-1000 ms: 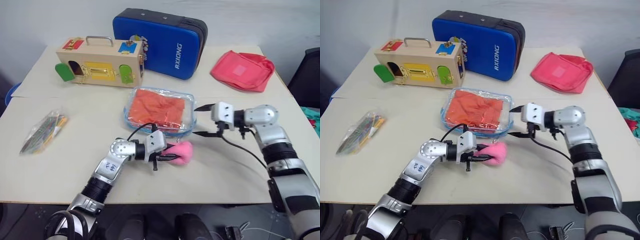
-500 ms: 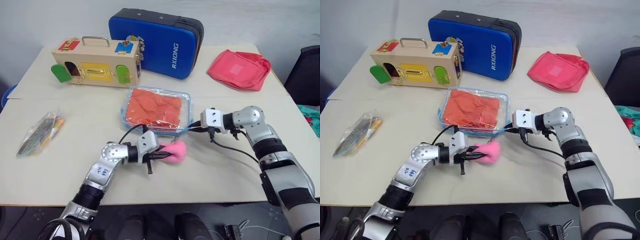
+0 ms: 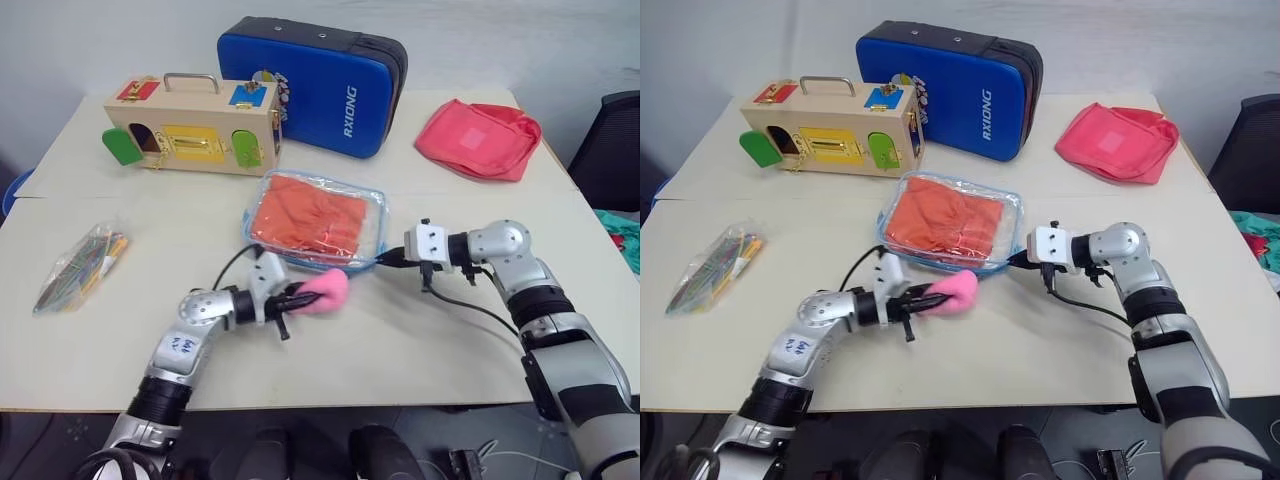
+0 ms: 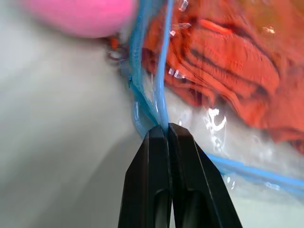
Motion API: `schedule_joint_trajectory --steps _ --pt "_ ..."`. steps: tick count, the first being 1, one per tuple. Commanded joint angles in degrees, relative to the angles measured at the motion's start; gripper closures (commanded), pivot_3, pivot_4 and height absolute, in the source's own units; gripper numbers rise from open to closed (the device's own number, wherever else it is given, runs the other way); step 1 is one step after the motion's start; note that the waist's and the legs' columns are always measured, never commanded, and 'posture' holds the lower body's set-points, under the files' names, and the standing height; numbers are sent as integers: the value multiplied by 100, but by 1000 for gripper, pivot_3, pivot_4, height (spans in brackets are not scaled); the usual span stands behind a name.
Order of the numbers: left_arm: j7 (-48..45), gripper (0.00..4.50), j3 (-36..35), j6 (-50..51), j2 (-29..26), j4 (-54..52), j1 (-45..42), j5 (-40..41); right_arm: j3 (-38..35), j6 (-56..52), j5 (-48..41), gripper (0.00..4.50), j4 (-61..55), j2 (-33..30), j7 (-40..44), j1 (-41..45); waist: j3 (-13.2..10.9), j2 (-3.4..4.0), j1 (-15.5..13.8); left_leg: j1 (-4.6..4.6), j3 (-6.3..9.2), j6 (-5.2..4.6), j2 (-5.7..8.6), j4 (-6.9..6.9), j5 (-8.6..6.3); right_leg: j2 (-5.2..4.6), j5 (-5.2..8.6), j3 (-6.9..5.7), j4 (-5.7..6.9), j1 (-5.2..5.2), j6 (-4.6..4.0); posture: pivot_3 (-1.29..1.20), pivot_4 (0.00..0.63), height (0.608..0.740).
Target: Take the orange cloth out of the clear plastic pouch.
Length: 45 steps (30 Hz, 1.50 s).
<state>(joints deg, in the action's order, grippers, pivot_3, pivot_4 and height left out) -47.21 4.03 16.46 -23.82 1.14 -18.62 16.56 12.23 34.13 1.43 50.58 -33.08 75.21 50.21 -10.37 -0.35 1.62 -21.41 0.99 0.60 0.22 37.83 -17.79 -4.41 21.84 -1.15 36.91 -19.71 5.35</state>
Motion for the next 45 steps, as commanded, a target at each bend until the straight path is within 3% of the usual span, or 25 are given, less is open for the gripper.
schedule_joint_trajectory --steps 1,9,14,20,23,24,27,29,32,34,39,43,45 --pt "338 4389 -797 529 -293 51 167 333 -187 282 -249 4434 -278 -405 361 -101 0 0 -1 0 0 0 0 0 0 0 0 0 -1 1 0 0 150 740" --pt "1289 4389 -1781 1151 -449 691 -121 571 -221 365 -877 4434 -898 -702 1122 -500 0 0 -4 2 3 1 0 -1 -1 -2 0 -4 -7 3 0 0 150 740" --pt "2263 4389 -2442 942 -138 1203 -510 690 -304 53 -1537 4434 -1579 -948 1652 -935 0 -1 -7 3 2 1 0 0 -1 -2 0 -5 -5 3 0 0 150 740" --pt "2689 4389 -2521 585 156 1385 -665 631 -310 -280 -1901 4434 -1998 -1114 1676 -1270 -1 -2 -22 3 2 4 1 5 -3 -3 0 -10 -8 5 0 0 150 740" --pt "2600 4389 -2357 481 174 1276 -596 575 -494 -581 -2033 4434 -2049 -972 1214 -1387 -1 -2 -25 3 1 5 1 5 -3 -3 0 -10 -9 4 0 0 150 740" --pt "2545 4042 -2168 226 25 1257 -517 286 -556 -792 -2126 4480 -2135 -936 1103 -1463 -1 -2 -29 3 1 5 1 5 -3 -3 0 -10 -9 4 0 0 150 740" --pt "1861 3152 -1306 -665 -740 1220 -169 -676 -685 -1344 -2324 3867 -2511 -1006 1054 -1772 -1 -1 -9 3 0 6 1 1 -4 -1 0 -10 -11 3 0 0 150 740" --pt "1729 2572 -1703 -647 -844 1388 -213 -233 -872 -1797 -2535 3269 -3027 -1164 997 -2123 1 4 -20 14 -6 7 1 -12 -4 -1 0 -6 -11 7 0 0 150 740" --pt "819 1651 -1877 -1131 -1334 1397 -87 14 -1344 -2664 -3043 2237 -4150 -1463 717 -2918 -1 3 -24 11 -2 8 0 -13 -4 -4 0 -8 -26 5 0 0 150 740" --pt "-28 1397 -2011 -1711 -1877 1513 -120 122 -1974 -3235 -3476 1565 -5175 -1685 348 -3890 -1 2 -44 7 0 9 -1 -22 -6 -5 0 -9 -35 3 0 0 150 740" --pt "-1247 51 -1645 -2450 -2400 1526 -733 143 -3013 -4074 -4089 0 -6774 -1604 -649 -5298 -2 4 -177 11 -2 9 4 -42 -5 -11 0 -10 -57 7 -1 0 150 740" --pt "-2088 23 -789 -3055 -2205 1519 -1316 -213 -3107 -4249 -4067 0 -7465 -1413 -1056 -5747 -2 3 -217 20 -2 4 9 -37 -5 -15 -3 -6 -58 24 3 0 150 740" --pt "-2302 23 -35 -3865 -1776 2111 -1911 -881 -2906 -4244 -3919 0 -7747 -1264 -1221 -5929 -2 3 -277 17 -1 4 9 -39 -5 -12 -3 -8 -58 21 3 0 150 740"
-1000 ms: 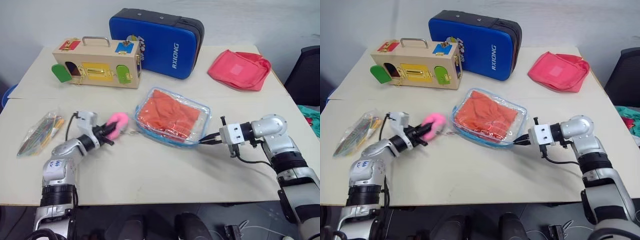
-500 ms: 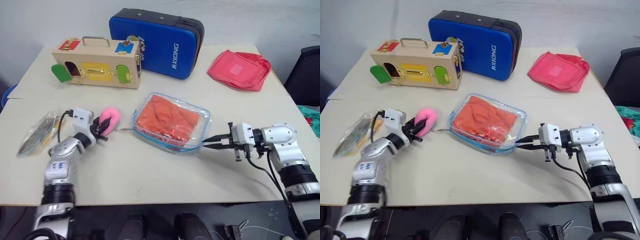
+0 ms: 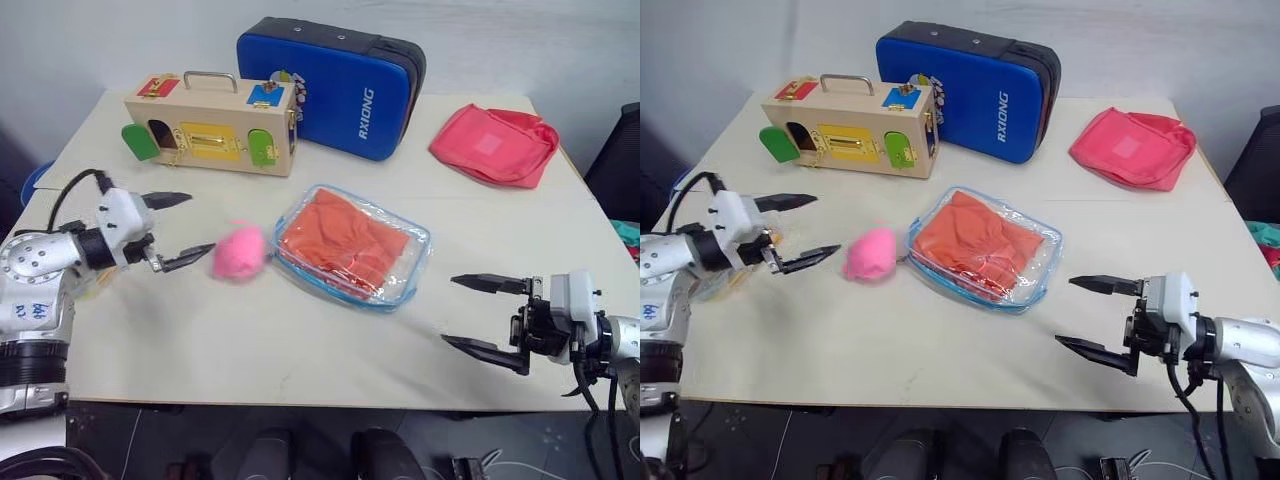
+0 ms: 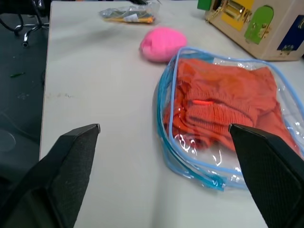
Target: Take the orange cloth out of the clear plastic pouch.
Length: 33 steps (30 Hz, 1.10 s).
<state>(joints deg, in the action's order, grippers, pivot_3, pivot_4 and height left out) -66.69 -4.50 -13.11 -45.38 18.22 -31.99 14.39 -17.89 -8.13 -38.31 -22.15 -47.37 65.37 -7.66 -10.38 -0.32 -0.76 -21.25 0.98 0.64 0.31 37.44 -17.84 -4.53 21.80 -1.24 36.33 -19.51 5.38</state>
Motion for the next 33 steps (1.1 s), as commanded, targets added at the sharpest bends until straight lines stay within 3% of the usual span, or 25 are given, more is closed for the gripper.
schedule_joint_trajectory --steps 1,7,17,24,29,31,33 --pt "-314 23 1095 -1272 611 838 -877 -987 205 -22 129 0 -561 203 -255 -200 0 0 -83 -2 -2 0 1 2 0 4 0 -2 1 -1 0 0 150 740" --pt "24 23 1686 -2454 1500 2504 -1927 -1665 387 -63 290 0 -757 265 -348 -254 -19 -31 10 -22 -30 -13 3 14 0 15 -3 -10 45 -33 7 0 150 740" --pt "313 23 1527 -2734 1740 3365 -2261 -1624 288 -3 379 0 -846 318 -456 -497 -26 -44 55 -24 -11 -13 -1 32 0 12 -3 -9 54 -27 8 0 150 740" --pt "785 2161 1568 -2762 1764 3755 -2336 -1980 310 37 441 0 -934 355 -519 -644 -27 -45 45 -25 -4 -13 2 37 0 11 -3 -7 54 -21 8 0 150 740" --pt "627 3759 1456 -2463 1942 3650 -2278 -1692 379 -28 426 0 -1022 367 -589 -599 -27 -45 26 -25 -4 -13 2 41 0 10 -3 -8 55 -20 8 0 150 740" --pt "417 4313 1340 -2159 2024 3434 -2185 -1411 467 -119 361 0 -1140 381 -651 -543 -27 -45 12 -25 -4 -13 2 43 0 10 -3 -8 56 -20 8 0 150 740" --pt "-17 4470 1171 -1579 2121 3068 -2062 -930 653 -347 252 0 -1328 386 -768 -422 -27 -45 8 -26 -4 -13 2 44 0 10 -3 -7 57 -21 8 0 150 740"
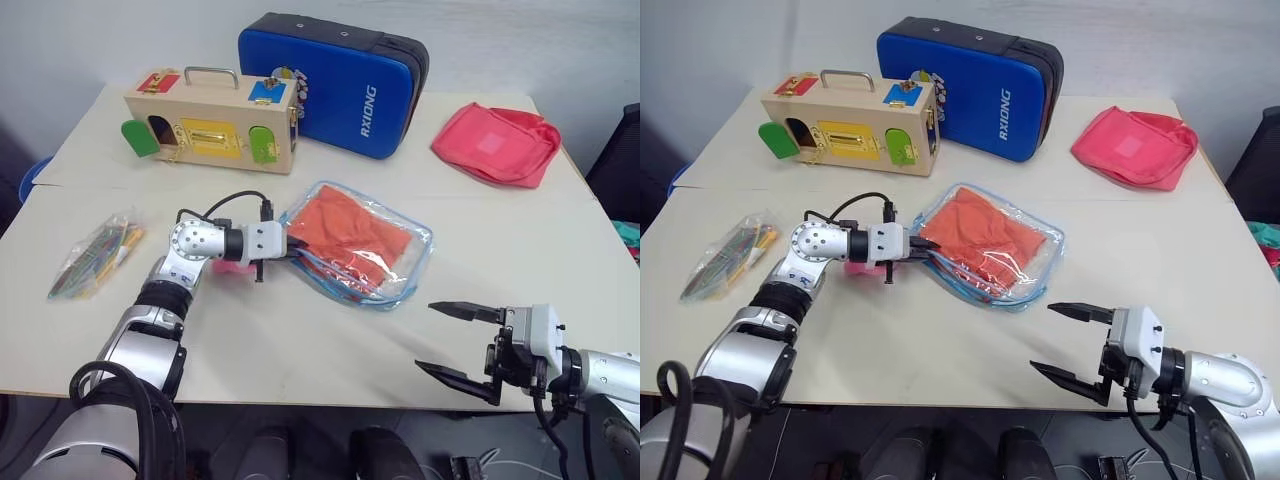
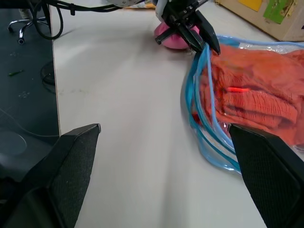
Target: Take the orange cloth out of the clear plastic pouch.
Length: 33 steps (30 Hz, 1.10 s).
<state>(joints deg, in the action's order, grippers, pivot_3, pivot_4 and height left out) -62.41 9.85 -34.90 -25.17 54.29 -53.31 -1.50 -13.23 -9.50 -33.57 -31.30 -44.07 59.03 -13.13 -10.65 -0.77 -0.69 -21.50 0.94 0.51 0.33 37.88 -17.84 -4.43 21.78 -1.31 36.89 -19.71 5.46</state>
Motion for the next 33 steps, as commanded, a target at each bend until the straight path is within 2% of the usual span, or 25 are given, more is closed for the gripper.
schedule_joint_trajectory --steps 1,4,8,10,13,17,19,23,26,31,33 --pt "-590 4470 -312 826 119 -698 122 811 251 -294 -255 0 -476 57 -175 168 0 0 1 0 1 0 -1 1 0 0 0 0 1 0 0 0 150 740" --pt "-792 4470 -368 1750 126 -1390 325 1124 663 -811 -372 0 -698 72 -485 522 0 0 9 -2 5 0 -2 2 0 0 0 -1 1 1 0 0 150 740" --pt "-434 4470 -341 3168 173 -2521 594 1218 1616 -1838 -255 0 -733 449 -1285 1581 0 0 67 -3 10 2 -3 9 1 0 0 2 0 -2 -1 0 150 740" --pt "-316 4470 -251 3445 134 -2973 762 1101 1920 -1966 -6 0 -621 642 -1491 1904 0 0 72 -4 11 4 -2 8 2 0 0 4 0 -4 -1 0 150 740" --pt "-145 4470 -100 3143 9 -3284 987 743 1941 -1879 157 0 -562 605 -1427 1869 0 0 44 -12 12 4 -1 4 2 0 0 4 1 -8 -1 0 150 740" --pt "-74 4470 21 2320 -176 -3431 1318 453 1049 -770 102 0 -580 543 -814 1110 0 0 -14 -22 11 -4 2 5 -3 -2 0 1 -6 -11 -1 0 150 740" --pt "-81 4470 122 1790 -311 -3365 1483 268 353 -129 149 0 -435 552 -524 520 0 0 -38 -23 10 -4 2 8 -3 -1 0 2 -7 -10 -1 0 150 740" --pt "-116 4470 152 1461 -389 -3259 1634 313 -572 499 131 0 -146 652 -311 -244 0 0 -65 -9 5 -5 2 8 -3 -1 0 5 -8 1 -1 0 150 740" --pt "-347 3871 138 1585 -402 -3337 1727 581 -1028 697 162 0 128 643 -192 -736 0 0 -63 3 5 -6 2 8 -4 -1 0 9 -10 10 -1 0 150 740" --pt "-929 2335 190 1298 -612 -3268 1723 747 -931 834 223 0 239 673 -212 -780 0 1 3 8 2 -5 -2 5 -3 2 0 13 -5 7 -1 0 150 740" --pt "-1074 2335 167 1200 -654 -3180 1664 786 -857 825 226 0 230 672 -224 -767 0 1 16 10 2 -4 -3 4 -3 2 1 13 -6 8 -2 0 150 740"
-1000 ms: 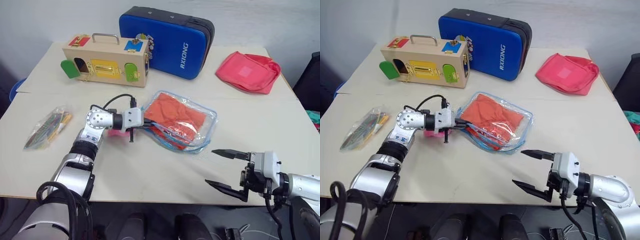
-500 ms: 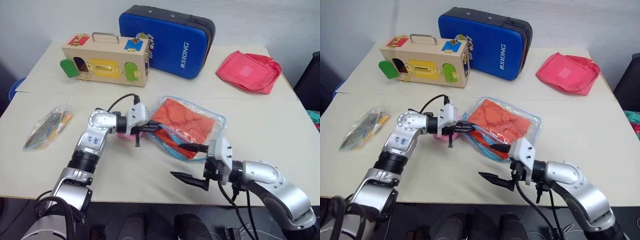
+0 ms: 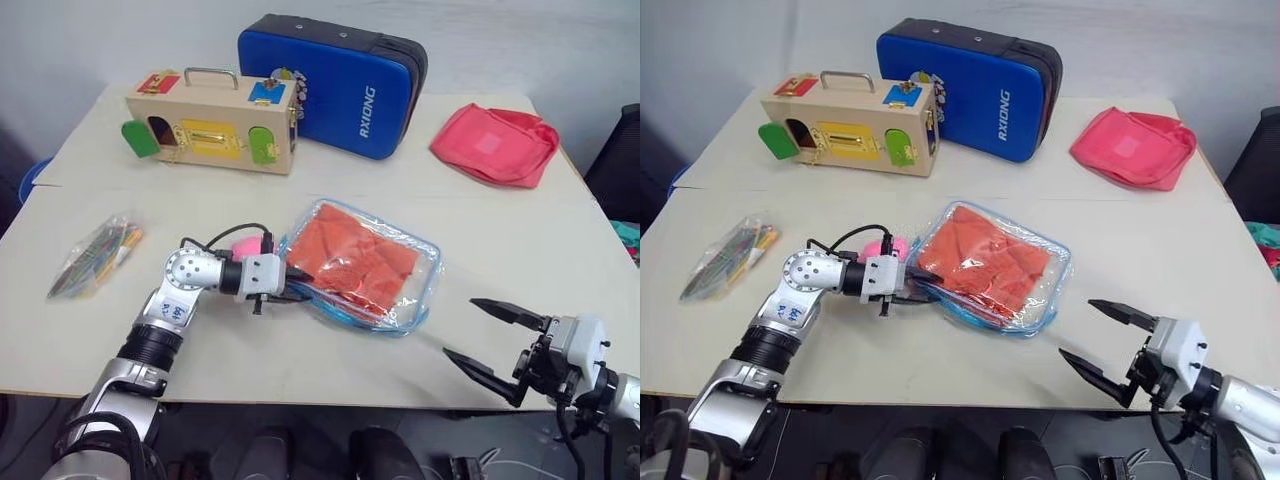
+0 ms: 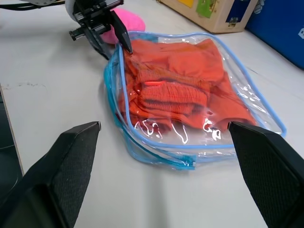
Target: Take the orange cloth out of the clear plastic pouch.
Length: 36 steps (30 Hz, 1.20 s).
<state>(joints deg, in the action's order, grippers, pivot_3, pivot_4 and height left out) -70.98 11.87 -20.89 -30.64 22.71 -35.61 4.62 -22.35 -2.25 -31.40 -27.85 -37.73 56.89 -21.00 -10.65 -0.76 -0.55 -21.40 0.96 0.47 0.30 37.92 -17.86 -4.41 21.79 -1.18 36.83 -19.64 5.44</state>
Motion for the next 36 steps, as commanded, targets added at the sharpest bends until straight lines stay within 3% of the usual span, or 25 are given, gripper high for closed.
schedule_joint_trajectory --steps 1,12,20,29,32,36 --pt "-250 2335 -54 -262 -122 43 -158 169 86 89 13 0 -130 33 -19 27 0 0 2 0 0 0 0 0 0 0 0 0 0 1 0 0 150 740" --pt "-175 2335 -174 -259 34 454 -517 272 228 33 23 0 -277 9 -100 -73 0 0 -37 -2 0 -1 2 2 -1 -2 0 -1 5 3 0 0 150 740" --pt "-340 4479 -293 -59 78 502 -504 523 269 0 8 0 -289 -35 -113 -73 0 0 -44 -1 1 -1 2 2 -1 -1 0 -1 5 2 0 0 150 740" --pt "-598 4479 -395 954 12 209 -349 913 413 -119 -28 0 -273 -116 -5 -39 0 0 -44 -2 1 -1 2 2 -1 -1 0 -1 6 3 0 0 150 740" --pt "23 4479 -532 1505 201 237 -469 888 820 -1008 -488 0 -868 -363 -298 377 0 0 -35 -2 1 -1 2 2 -1 -2 0 0 6 2 0 0 150 740" --pt "917 4479 -663 2483 595 -136 -515 933 1777 -2777 -1077 0 -1534 -429 -1434 1606 0 0 0 -5 8 2 -2 10 1 -3 0 -1 4 -2 0 0 150 740"
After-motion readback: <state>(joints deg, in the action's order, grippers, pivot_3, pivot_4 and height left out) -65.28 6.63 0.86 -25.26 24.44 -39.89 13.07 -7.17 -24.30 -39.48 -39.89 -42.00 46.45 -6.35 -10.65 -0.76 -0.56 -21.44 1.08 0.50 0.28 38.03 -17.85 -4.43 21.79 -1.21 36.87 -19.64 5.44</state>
